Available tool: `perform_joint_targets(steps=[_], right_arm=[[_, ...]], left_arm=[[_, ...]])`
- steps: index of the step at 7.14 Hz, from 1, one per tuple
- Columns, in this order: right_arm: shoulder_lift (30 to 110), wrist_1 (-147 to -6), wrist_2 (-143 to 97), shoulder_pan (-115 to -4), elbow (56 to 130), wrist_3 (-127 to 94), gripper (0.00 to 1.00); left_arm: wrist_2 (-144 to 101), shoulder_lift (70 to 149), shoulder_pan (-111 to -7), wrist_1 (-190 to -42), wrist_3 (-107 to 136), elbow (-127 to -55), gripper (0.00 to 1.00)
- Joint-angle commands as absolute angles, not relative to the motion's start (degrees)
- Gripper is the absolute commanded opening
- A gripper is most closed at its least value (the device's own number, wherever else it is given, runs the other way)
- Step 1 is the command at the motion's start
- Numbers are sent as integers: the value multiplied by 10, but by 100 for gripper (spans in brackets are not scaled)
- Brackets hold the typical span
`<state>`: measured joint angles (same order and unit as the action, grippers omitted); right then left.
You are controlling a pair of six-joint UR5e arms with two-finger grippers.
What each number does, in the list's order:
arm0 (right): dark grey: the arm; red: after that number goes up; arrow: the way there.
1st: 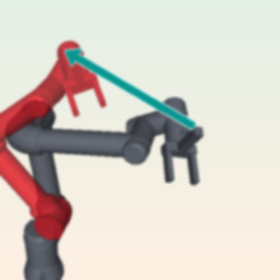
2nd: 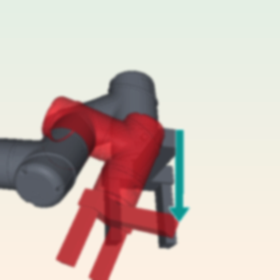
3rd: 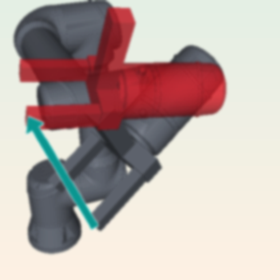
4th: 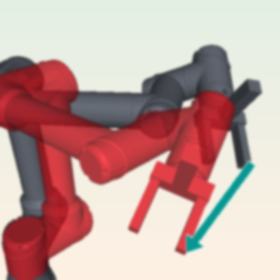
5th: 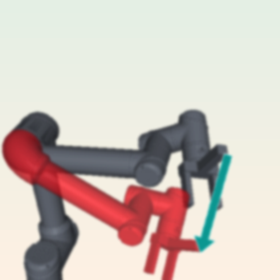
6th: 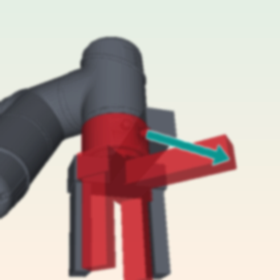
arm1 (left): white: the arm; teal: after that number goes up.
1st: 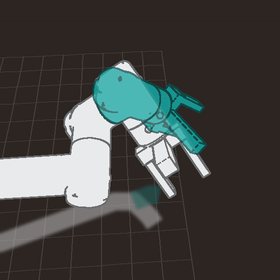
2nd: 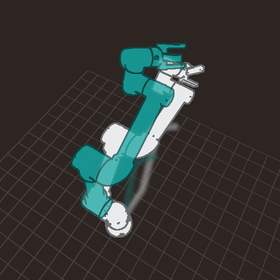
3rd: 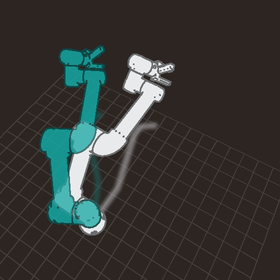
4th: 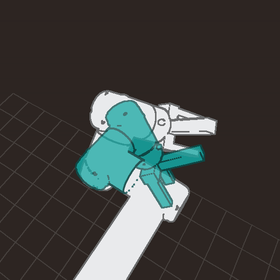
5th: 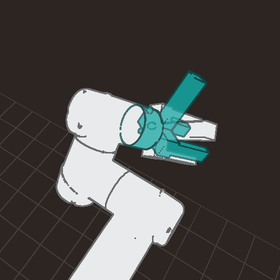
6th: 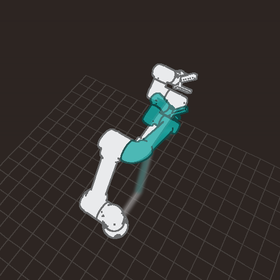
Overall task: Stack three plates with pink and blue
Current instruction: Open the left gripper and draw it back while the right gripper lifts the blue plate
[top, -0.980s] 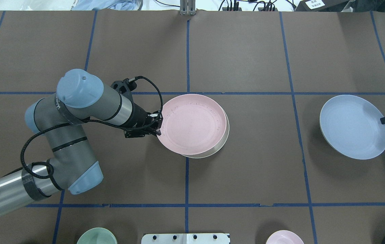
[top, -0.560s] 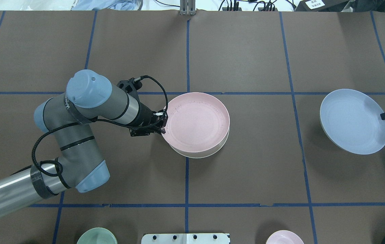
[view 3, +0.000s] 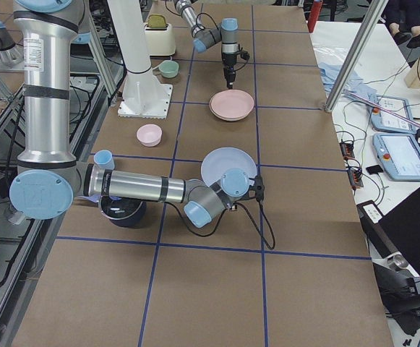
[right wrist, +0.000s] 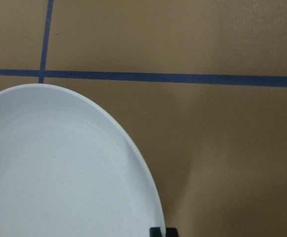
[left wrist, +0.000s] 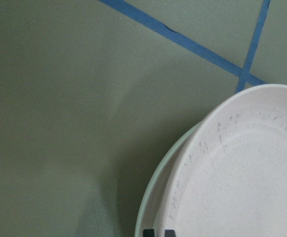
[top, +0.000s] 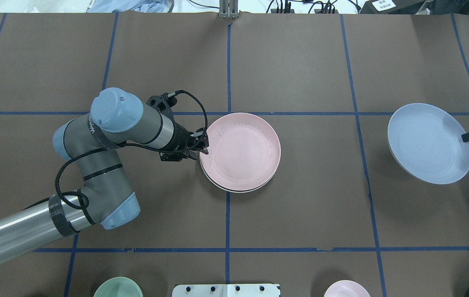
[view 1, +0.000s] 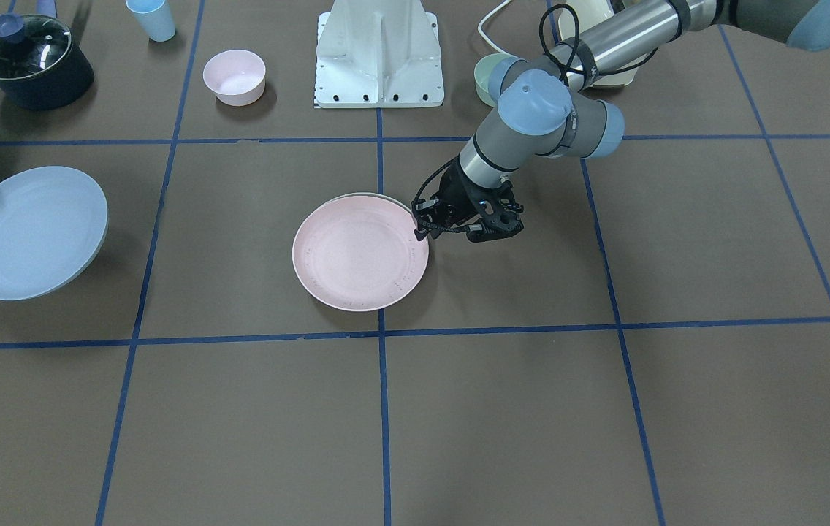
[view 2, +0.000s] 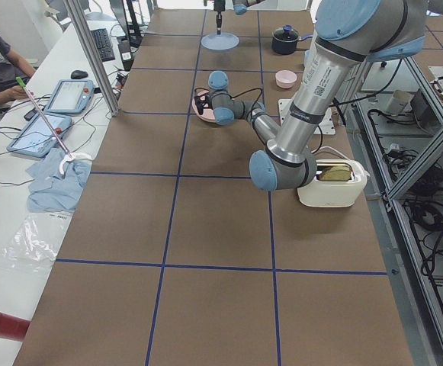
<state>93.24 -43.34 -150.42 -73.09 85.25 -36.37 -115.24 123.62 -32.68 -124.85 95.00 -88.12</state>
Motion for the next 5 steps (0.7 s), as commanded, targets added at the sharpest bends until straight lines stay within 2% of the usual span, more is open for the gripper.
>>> perform_joint_targets(steps=[1, 3, 5], right_arm=[[920, -436, -1507, -730, 888, -432, 0], [877, -436, -1497, -690, 910, -526, 0], [821, -437, -1428, -604, 926, -628, 0]], left_arm=[[-1157, 1207, -330, -1249, 940, -926, 100], [-1176, 1167, -365, -1216, 870, -979, 100], [-1186, 1163, -416, -1127, 737, -1007, 100]])
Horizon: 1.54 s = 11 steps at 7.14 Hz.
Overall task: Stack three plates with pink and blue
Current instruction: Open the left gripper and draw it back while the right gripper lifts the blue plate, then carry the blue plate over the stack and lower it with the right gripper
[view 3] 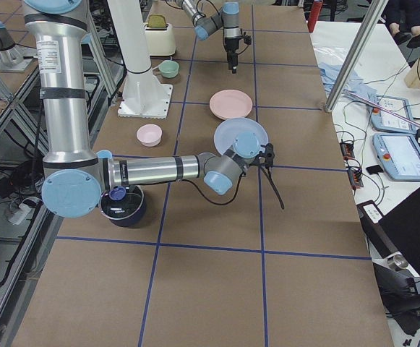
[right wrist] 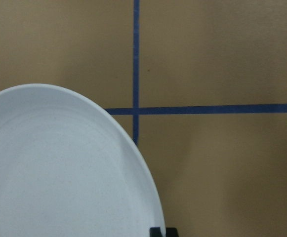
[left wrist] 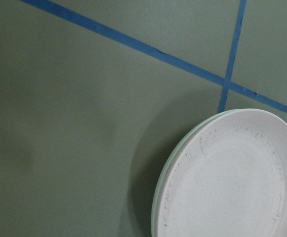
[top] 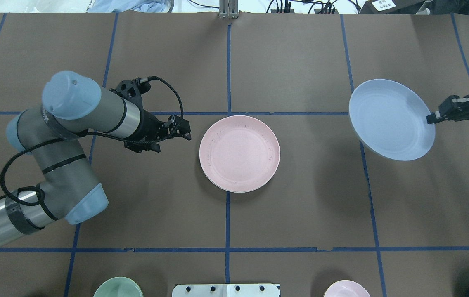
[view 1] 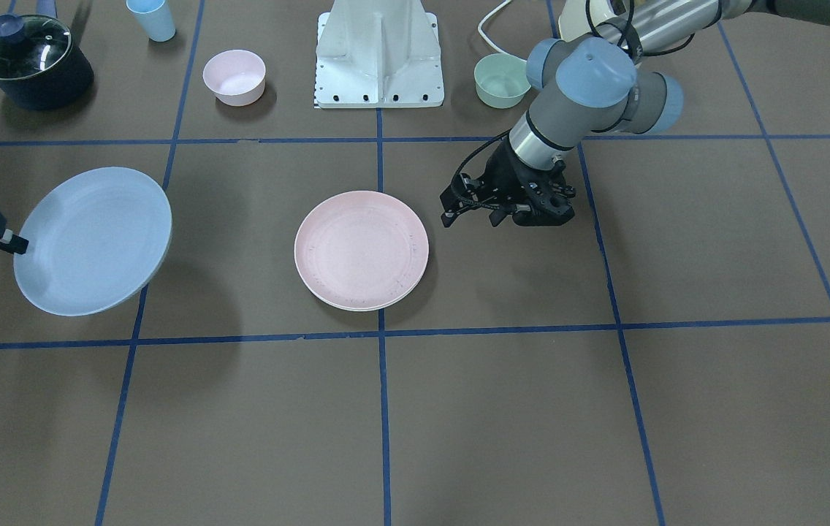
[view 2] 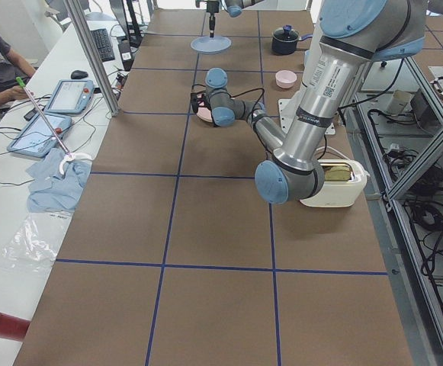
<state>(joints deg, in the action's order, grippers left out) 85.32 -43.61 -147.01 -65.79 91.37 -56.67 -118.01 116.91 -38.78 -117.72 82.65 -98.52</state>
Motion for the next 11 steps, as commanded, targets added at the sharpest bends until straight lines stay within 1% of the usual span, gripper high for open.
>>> perform_joint_targets(steps=[1, 3, 4, 5, 7, 10, 11], right_arm=[[791, -439, -1382, -559, 927, -671, 0], [706, -542, -1316, -498, 941, -709, 0], [674, -614, -1282, -467, 968, -709, 0], [646, -658, -1254, -442, 977, -709, 0], [641, -664, -1200, -386, 974, -709, 0], [638, -664, -1192, -362, 967, -710, 0], [636, -664, -1191, -361, 962, -710, 2]], left_arm=[[-1185, 1128, -436, -1105, 675, -1037, 100], [-1185, 1061, -469, -1104, 607, -1083, 100], [-1185, 1043, -484, -1107, 578, -1085, 100], [-1172, 1041, -487, -1104, 580, -1081, 100], [-1146, 1029, -498, -1099, 573, -1078, 100], [-1145, 1026, -498, -1099, 571, -1078, 100], [-1145, 1026, -498, -1099, 571, -1078, 100]])
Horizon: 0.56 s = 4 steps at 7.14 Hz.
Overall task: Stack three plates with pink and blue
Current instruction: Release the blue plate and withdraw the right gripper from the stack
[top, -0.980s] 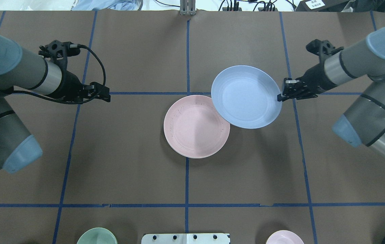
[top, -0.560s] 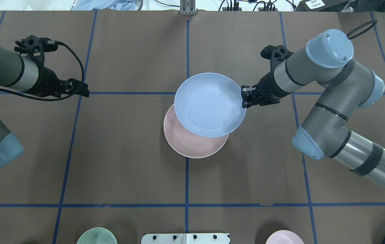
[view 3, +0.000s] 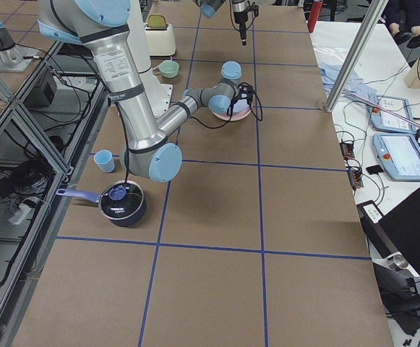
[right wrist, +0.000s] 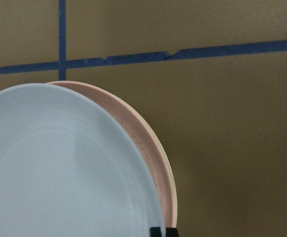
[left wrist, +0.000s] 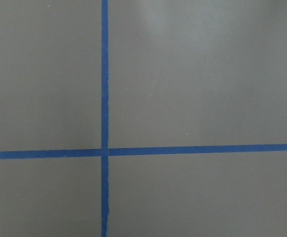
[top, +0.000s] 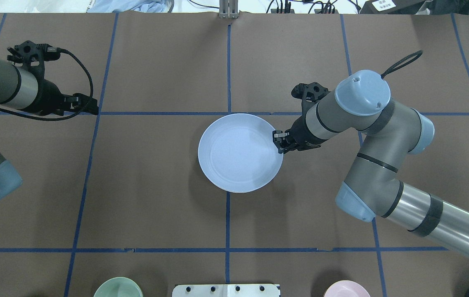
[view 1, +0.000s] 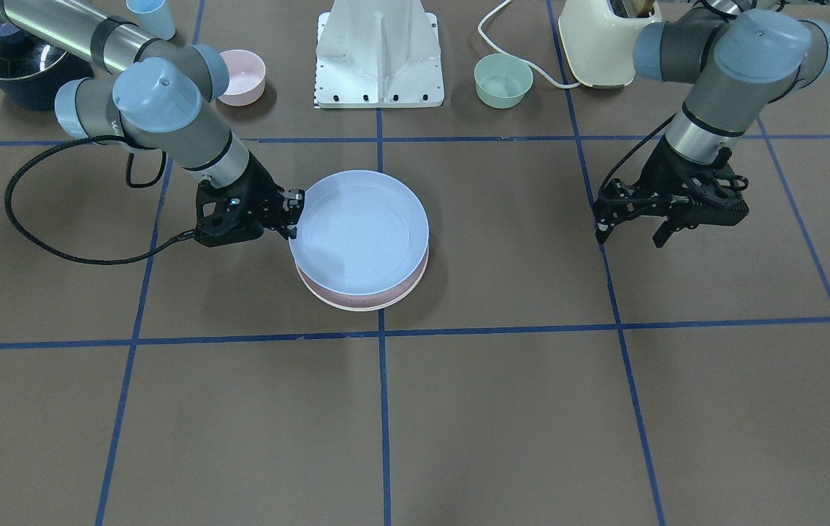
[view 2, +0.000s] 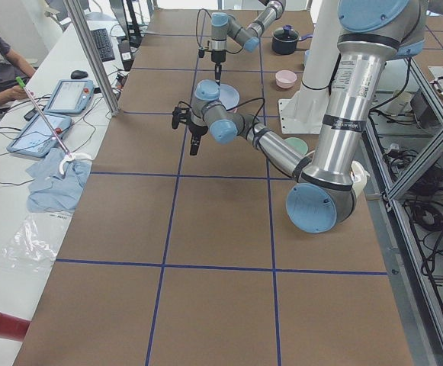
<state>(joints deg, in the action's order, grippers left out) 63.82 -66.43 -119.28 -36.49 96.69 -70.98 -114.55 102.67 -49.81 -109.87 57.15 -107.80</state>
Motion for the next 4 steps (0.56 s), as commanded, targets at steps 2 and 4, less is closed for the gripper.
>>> perform_joint_targets(steps=[2, 4], right_arm=[[628, -665, -1189, -369, 962, -710, 100], [628, -668, -1214, -415, 965, -708, 100]], left_arm=[[-1144, 1025, -499, -1099, 571, -1077, 100], [-1143, 1017, -499, -1100, 570, -1077, 100]])
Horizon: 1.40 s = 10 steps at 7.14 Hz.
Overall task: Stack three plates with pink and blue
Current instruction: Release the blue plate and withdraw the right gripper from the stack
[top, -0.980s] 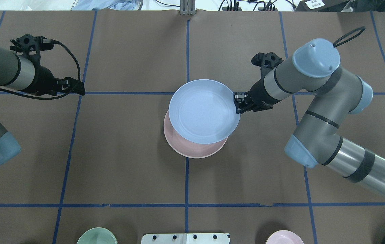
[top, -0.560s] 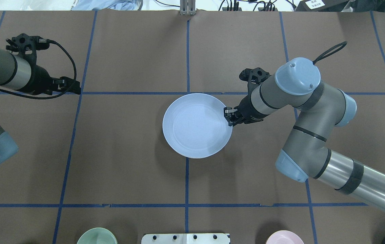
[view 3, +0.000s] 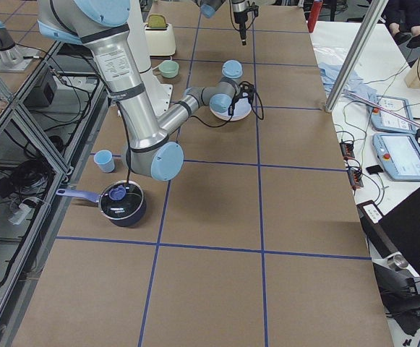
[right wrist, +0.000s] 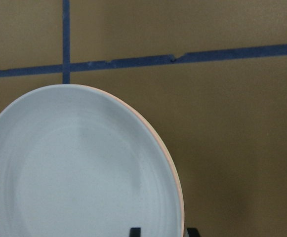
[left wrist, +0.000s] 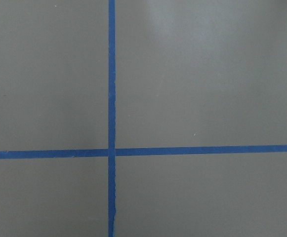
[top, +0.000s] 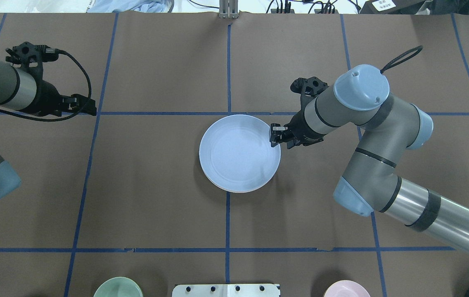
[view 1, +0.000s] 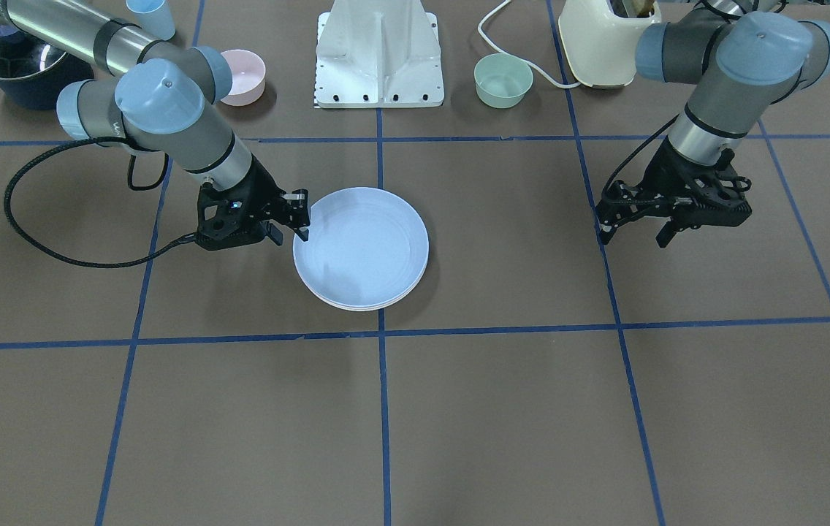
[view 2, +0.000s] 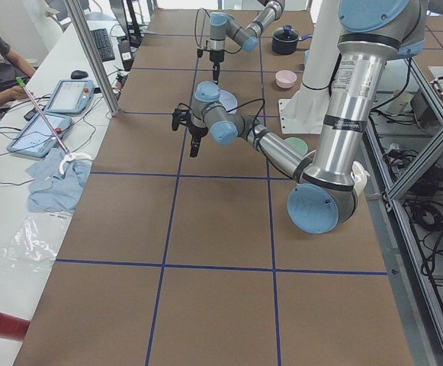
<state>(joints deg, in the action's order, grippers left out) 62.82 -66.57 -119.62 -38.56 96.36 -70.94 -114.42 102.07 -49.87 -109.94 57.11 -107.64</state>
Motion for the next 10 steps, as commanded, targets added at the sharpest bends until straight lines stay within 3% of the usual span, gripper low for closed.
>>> perform_joint_targets(steps=[1, 3, 6, 8, 10], right_arm=[[635, -710, -1260, -463, 973, -697, 100], [673, -767, -1327, -569, 989, -557, 100], [837, -774, -1328, -696, 975, -195, 100], [850, -928, -1319, -773, 970, 23, 100], [880, -962, -1317, -819, 963, 99, 100]], left_arm=[[-1144, 1005, -504, -1101, 557, -1083, 100], [-1182, 956, -578, -1099, 394, -1092, 100], [-1201, 898, -723, -1092, 137, -1054, 100], [-1252, 892, -820, -1092, -23, -974, 100], [-1274, 870, -881, -1099, -84, -955, 100]])
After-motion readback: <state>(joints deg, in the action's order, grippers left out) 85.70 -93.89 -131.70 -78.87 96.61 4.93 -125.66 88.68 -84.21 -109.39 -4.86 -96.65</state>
